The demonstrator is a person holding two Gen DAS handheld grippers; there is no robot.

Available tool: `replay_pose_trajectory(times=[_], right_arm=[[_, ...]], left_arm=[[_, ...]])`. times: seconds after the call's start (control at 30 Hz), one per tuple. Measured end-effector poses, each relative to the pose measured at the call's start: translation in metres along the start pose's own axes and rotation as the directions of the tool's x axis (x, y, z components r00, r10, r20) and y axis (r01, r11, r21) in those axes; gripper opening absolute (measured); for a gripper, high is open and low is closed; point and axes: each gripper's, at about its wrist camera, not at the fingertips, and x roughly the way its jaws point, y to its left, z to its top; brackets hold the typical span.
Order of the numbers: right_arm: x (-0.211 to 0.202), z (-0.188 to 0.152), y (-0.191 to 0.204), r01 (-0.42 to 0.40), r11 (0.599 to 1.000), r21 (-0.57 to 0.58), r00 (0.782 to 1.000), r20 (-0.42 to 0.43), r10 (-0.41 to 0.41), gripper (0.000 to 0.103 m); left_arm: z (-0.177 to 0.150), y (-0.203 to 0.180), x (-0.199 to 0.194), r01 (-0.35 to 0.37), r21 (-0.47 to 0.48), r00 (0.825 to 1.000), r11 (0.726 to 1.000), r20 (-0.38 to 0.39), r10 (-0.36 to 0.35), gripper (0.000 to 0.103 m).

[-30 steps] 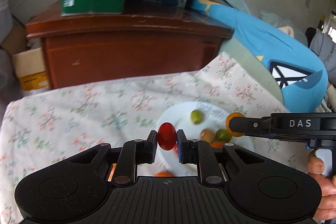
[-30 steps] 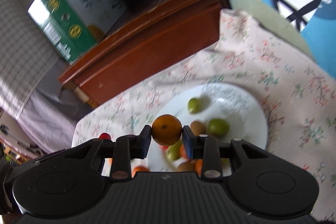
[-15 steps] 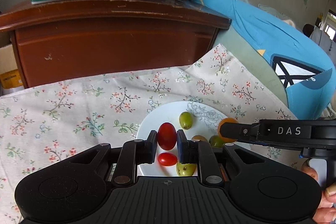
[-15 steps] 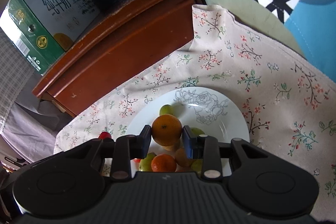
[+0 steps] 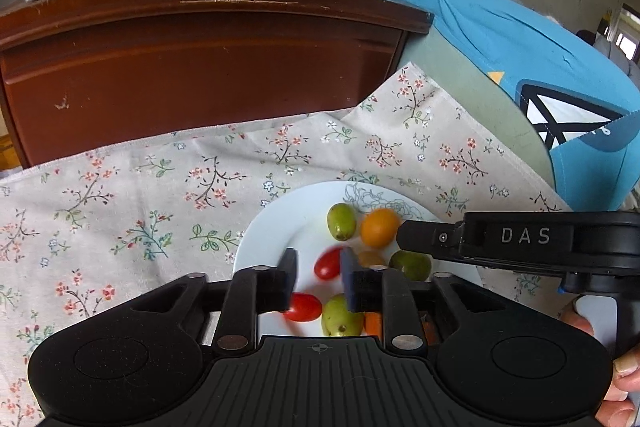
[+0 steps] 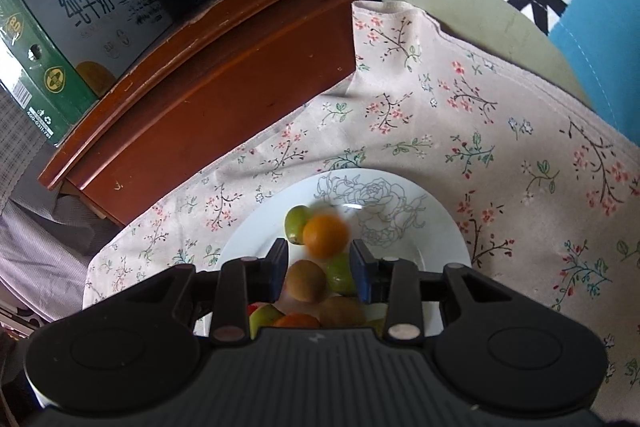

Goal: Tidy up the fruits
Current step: 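Lower the tangerine and red tomato onto the plate and open both grippers, then withdraw both open grippers from the plate toward the last tangerines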

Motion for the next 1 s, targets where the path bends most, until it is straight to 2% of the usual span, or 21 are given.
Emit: replay_pose_trajectory(times=[0.07,0.1,0.17,0.2,0.3,0.37,0.9,1.0], right_arm=[[-0.001,0.000,0.001,-0.002,1.000,0.001,1.000,0.002,0.002,0.036],[-0.002,0.000,0.001,-0.003,1.000,0.000,1.000,0.004,0.003,0.036],[-0.003,0.001,0.003,0.000,1.000,-0.003,1.000,0.009,0.000,0.037],[-0.005,0.001,0.003,0.001,1.000,-0.004,1.000,0.012,-0.001,0.037],[-0.008,0.000,0.004,-0.003,1.000,-0.002,1.000,0.013,0.003,0.039],[-0.010,-0.001,0.006,-0.007,1.000,-0.003,1.000,0.009,0.007,0.039],[-0.039,-0.018,0.029,-0.028,0.998,-0.063,1.000,0.007,0.028,0.043],[-0.044,-0.022,0.034,-0.028,0.997,-0.076,1.000,0.008,0.029,0.043]], left_arm=[[0.000,-0.002,-0.004,-0.017,0.008,1.000,1.000,0.012,0.017,0.048],[0.000,-0.003,-0.007,-0.025,0.020,1.000,0.999,0.019,0.025,0.051],[0.001,-0.007,-0.013,-0.053,0.039,0.998,0.998,0.026,0.052,0.068],[0.001,-0.007,-0.016,-0.068,0.040,0.997,0.997,0.030,0.067,0.071],[0.002,-0.007,-0.025,-0.079,0.046,0.996,0.996,0.037,0.077,0.073],[0.002,-0.007,-0.030,-0.093,0.052,0.995,0.994,0.030,0.092,0.079],[-0.015,0.002,-0.074,-0.173,0.098,0.985,0.980,0.003,0.174,0.081],[-0.017,0.006,-0.086,-0.179,0.090,0.984,0.980,0.005,0.179,0.086]])
